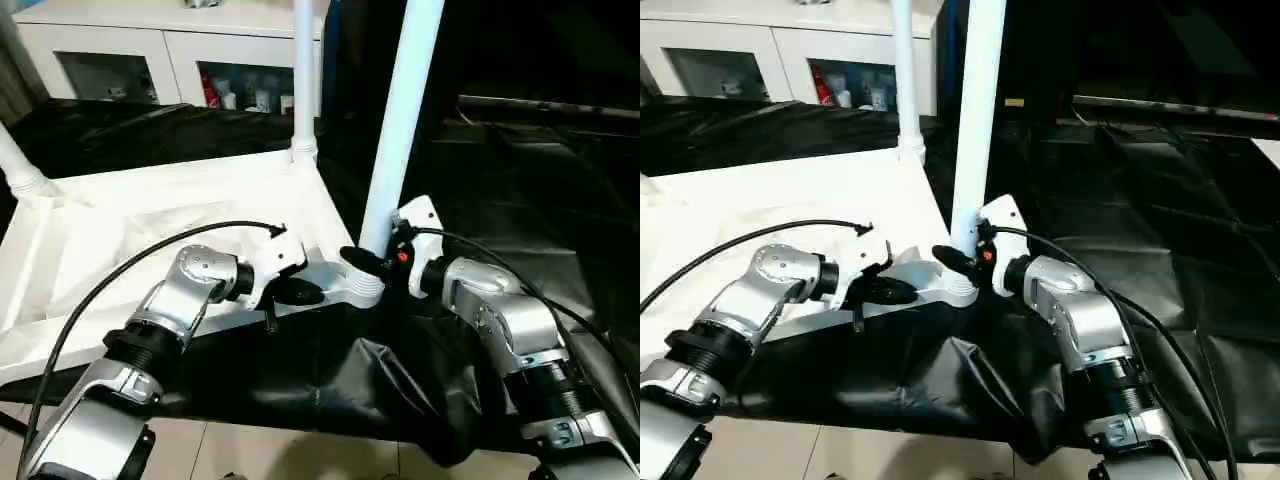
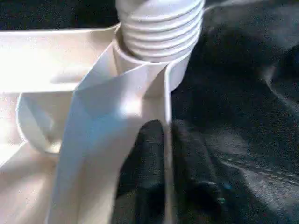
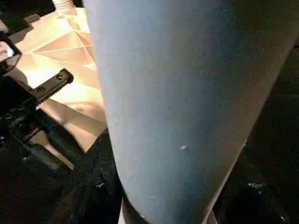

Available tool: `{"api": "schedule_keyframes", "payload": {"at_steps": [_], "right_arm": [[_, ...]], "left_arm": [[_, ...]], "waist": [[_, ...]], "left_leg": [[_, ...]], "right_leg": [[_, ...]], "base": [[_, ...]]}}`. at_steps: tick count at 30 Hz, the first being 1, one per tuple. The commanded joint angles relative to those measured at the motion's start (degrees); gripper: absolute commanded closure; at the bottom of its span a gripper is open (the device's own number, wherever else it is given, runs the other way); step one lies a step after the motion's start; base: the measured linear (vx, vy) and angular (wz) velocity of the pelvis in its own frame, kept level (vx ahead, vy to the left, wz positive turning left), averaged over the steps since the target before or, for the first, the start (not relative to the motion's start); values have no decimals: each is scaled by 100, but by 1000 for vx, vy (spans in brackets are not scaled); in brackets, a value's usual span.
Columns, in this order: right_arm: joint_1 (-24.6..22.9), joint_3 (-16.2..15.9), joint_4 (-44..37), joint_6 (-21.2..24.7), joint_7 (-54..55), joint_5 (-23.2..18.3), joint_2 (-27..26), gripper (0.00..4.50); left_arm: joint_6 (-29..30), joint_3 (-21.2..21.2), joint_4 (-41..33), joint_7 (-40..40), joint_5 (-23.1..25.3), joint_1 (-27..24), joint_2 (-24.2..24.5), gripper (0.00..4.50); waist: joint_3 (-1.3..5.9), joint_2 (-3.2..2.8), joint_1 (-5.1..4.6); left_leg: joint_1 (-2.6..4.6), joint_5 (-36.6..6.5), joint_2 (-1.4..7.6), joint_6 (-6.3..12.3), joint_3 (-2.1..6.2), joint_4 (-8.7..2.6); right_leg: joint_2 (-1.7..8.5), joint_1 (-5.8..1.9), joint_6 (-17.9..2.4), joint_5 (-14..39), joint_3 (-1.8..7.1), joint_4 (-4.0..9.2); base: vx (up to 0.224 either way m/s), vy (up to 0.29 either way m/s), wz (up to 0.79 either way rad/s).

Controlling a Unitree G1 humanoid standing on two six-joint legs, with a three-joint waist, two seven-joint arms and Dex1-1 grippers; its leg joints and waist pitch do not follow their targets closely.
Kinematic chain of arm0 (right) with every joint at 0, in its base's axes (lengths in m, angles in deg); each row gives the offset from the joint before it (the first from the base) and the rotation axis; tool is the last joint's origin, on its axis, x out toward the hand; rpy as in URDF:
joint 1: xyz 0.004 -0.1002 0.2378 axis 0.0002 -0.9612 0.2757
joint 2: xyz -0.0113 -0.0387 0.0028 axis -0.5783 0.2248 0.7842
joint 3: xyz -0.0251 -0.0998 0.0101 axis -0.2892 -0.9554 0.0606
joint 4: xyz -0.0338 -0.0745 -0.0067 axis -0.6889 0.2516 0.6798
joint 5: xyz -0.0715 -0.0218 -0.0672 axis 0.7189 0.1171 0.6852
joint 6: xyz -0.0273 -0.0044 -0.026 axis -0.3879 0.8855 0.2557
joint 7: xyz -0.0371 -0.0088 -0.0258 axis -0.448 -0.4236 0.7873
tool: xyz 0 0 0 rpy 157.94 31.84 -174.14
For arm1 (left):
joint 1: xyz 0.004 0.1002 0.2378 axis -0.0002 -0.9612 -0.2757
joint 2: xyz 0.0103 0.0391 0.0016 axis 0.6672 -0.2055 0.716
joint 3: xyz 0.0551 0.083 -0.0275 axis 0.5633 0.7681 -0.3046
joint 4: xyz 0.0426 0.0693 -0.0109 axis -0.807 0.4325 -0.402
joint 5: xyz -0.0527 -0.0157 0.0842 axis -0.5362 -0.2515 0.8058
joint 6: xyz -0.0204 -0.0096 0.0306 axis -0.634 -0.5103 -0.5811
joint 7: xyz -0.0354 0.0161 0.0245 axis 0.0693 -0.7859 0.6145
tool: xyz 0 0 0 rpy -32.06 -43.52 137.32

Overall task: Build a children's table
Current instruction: Insert table leg to table base

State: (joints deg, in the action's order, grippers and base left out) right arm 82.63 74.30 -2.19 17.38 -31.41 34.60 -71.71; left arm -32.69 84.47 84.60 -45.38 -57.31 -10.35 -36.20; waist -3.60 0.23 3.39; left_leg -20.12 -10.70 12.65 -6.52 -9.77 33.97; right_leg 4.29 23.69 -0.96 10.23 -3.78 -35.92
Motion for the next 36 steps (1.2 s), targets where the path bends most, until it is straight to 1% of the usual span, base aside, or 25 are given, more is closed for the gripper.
{"api": "schedule_keyframes", "payload": {"at_steps": [1,3,5,6,7,8,9,11,13,14,15,16,17,18,19,21,24,25,26,28,32,33,34,35,36], "right_arm": [[31,-68,81,37,-48,46,-8,257],[32,-66,76,43,-45,49,-7,257],[37,-59,65,58,-38,46,-8,257],[38,-59,64,59,-36,45,-10,257],[38,-59,65,57,-34,45,-12,257],[37,-59,67,50,-34,47,-10,257],[37,-58,70,46,-33,45,-13,257],[45,-59,82,38,-35,49,-13,257],[66,-60,116,28,-42,53,-10,257],[82,-57,151,13,-48,58,-5,257],[91,-56,175,3,-52,62,-2,257],[104,-56,210,-15,-52,71,-2,257],[113,-56,237,-29,-52,77,-3,257],[126,-54,264,-35,-52,81,-3,257],[132,-67,315,-51,-50,92,-20,257],[149,-79,393,-74,-53,106,-38,257],[167,-65,520,-102,-16,111,-83,257],[170,-64,577,-126,-2,121,-97,257],[176,-58,633,-136,15,117,-121,257],[189,-11,780,-150,22,52,-194,257],[193,47,991,-187,10,0,-248,257],[164,70,1024,-182,-26,-32,-255,257],[132,139,1064,-174,-47,-97,-287,257],[132,139,1064,-174,-47,-97,-287,257],[107,182,1082,-174,-59,-137,-311,257]], "left_arm": [[-9,6,72,124,160,43,52,364],[-39,32,80,145,178,48,71,352],[-49,28,111,132,145,54,75,352],[-52,27,115,128,141,54,76,352],[-51,15,124,134,137,58,74,352],[-48,-12,136,155,123,65,65,378],[-49,-66,156,157,82,80,46,385],[-62,-120,181,177,55,108,26,389],[-14,-152,173,106,-4,115,8,421],[-5,-144,159,85,-4,107,10,421],[-1,-137,151,73,1,101,11,430],[4,-108,118,8,4,68,32,430],[6,-84,92,-47,7,40,49,447],[41,-85,63,-81,-17,22,44,450],[90,-91,20,-131,-65,-3,37,450],[100,-87,22,-143,-78,2,32,450],[61,-76,28,-125,-54,-14,37,450],[60,-79,17,-134,-63,-23,33,450],[66,-97,-1,-140,-87,-34,25,450],[54,-115,-13,-130,-90,-32,17,450],[17,-143,44,-48,-59,2,-1,450],[10,-160,67,-8,-62,15,-23,450],[-5,-171,92,9,-71,25,-42,450],[-5,-171,92,9,-71,25,-42,450],[-17,-179,102,19,-77,25,-50,450]], "waist": [[402,-26,28],[394,-24,29],[400,-21,29],[403,-44,25],[404,-40,26],[402,-26,28],[397,-42,28],[394,-28,28],[387,-25,27],[386,-42,29],[388,-30,23],[388,-35,23],[385,-39,13],[392,-17,16],[392,-44,20],[403,-22,17],[406,-35,11],[402,-26,10],[398,-57,14],[392,-44,4],[388,-52,-8],[381,-88,-10],[382,-106,-11],[385,-76,-14],[384,-85,-15]], "left_leg": [[-18,-1191,-21,11,-23,-393],[-19,-1205,-17,10,-24,-398],[-22,-1178,-16,13,-22,-398],[-24,-1172,-17,8,-22,-396],[-25,-1162,-16,6,-21,-396],[-19,-1167,-14,12,-22,-398],[-17,-1197,-17,10,-23,-397],[-18,-1236,-19,5,-24,-399],[-10,-1295,-22,4,-26,-399],[-13,-1302,-24,-2,-23,-400],[-17,-1296,-20,-2,-20,-403],[-16,-1299,-19,-5,-19,-404],[-15,-1330,-21,-10,-16,-409],[-13,-1291,-16,-3,-17,-404],[-9,-1274,-13,-5,-17,-404],[-20,-1164,-13,13,-24,-397],[-25,-1136,-15,24,-25,-396],[-23,-1150,-15,25,-28,-397],[-14,-1202,-17,17,-28,-395],[-12,-1274,-20,7,-29,-399],[-2,-1363,-16,-6,-20,-407],[1,-1397,-15,-12,-16,-410],[5,-1426,-17,-18,-19,-407],[5,-1450,-23,-12,-22,-404],[2,-1445,-20,-4,-20,-410]], "right_leg": [[285,-342,-871,1726,246,533],[285,-338,-895,1710,245,532],[286,-342,-898,1676,246,524],[286,-343,-913,1626,248,525],[287,-346,-925,1591,248,520],[284,-342,-942,1575,246,515],[286,-339,-936,1627,247,521],[287,-339,-922,1711,246,533],[288,-328,-884,1868,244,552],[293,-330,-870,1929,244,557],[289,-330,-857,1921,244,557],[290,-328,-860,1922,244,558],[287,-328,-853,1953,239,560],[292,-329,-862,1908,243,548],[297,-324,-884,1866,248,544],[284,-336,-968,1573,251,514],[284,-343,-1012,1468,247,503],[285,-341,-1010,1494,247,509],[292,-334,-1011,1579,249,516],[287,-333,-980,1718,245,537],[288,-326,-936,1883,243,554],[287,-317,-941,1902,243,555],[286,-314,-941,1911,243,566],[284,-320,-945,1923,241,574],[282,-323,-953,1909,240,570]], "base": [[0,0,0],[0,0,0],[0,0,0],[0,0,0],[0,0,0],[0,0,0],[0,0,0],[0,0,0],[0,0,0],[0,0,0],[0,0,0],[0,0,0],[0,0,0],[0,0,0],[0,0,0],[0,0,0],[0,0,0],[0,0,0],[0,0,0],[0,0,0],[0,0,0],[0,0,0],[0,0,0],[0,0,0],[0,0,0]]}}
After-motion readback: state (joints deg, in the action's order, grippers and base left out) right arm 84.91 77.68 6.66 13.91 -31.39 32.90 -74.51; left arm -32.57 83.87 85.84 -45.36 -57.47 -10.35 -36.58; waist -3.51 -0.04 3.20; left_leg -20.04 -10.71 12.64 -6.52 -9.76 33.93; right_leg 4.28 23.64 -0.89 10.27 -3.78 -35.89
